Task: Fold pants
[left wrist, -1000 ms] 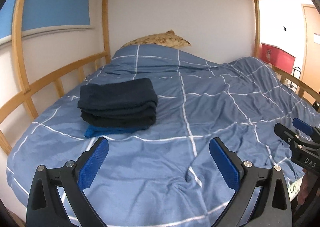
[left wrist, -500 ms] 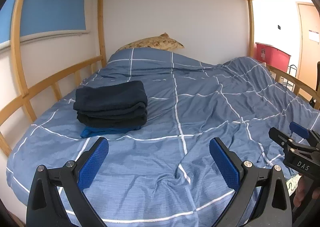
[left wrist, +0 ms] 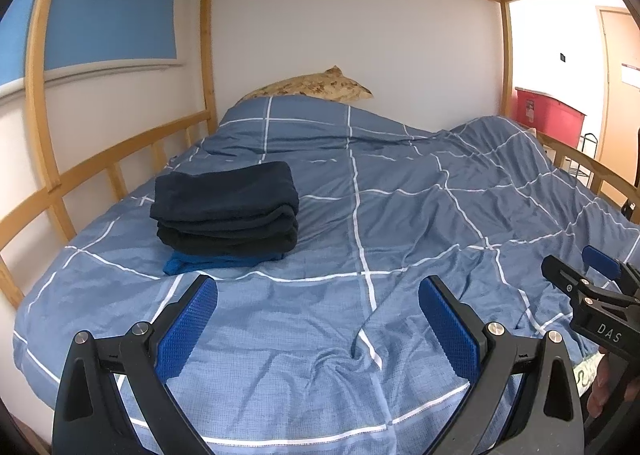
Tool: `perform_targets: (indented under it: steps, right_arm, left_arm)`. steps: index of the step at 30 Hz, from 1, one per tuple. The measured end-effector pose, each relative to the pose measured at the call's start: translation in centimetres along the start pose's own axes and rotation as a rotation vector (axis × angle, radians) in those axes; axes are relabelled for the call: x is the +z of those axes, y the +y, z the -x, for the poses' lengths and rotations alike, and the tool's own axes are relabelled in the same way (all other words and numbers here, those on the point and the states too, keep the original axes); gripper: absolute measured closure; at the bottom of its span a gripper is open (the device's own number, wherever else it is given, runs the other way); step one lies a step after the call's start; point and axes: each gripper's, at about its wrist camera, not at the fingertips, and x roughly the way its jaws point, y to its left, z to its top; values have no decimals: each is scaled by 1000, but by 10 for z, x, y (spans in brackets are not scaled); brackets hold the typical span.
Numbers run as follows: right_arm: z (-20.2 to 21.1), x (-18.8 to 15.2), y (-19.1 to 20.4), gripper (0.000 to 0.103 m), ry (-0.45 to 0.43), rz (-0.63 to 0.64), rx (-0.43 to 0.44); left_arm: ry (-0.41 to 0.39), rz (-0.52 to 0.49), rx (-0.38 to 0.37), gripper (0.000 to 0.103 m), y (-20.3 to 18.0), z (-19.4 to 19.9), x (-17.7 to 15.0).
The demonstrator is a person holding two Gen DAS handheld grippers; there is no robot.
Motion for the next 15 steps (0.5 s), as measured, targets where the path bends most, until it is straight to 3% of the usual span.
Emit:
perform_targets:
  steps: [15]
  right_arm:
    - [-2, -1, 5, 10, -4, 9, -4]
  left_arm:
    - [-16, 10, 10, 1, 2, 5, 1]
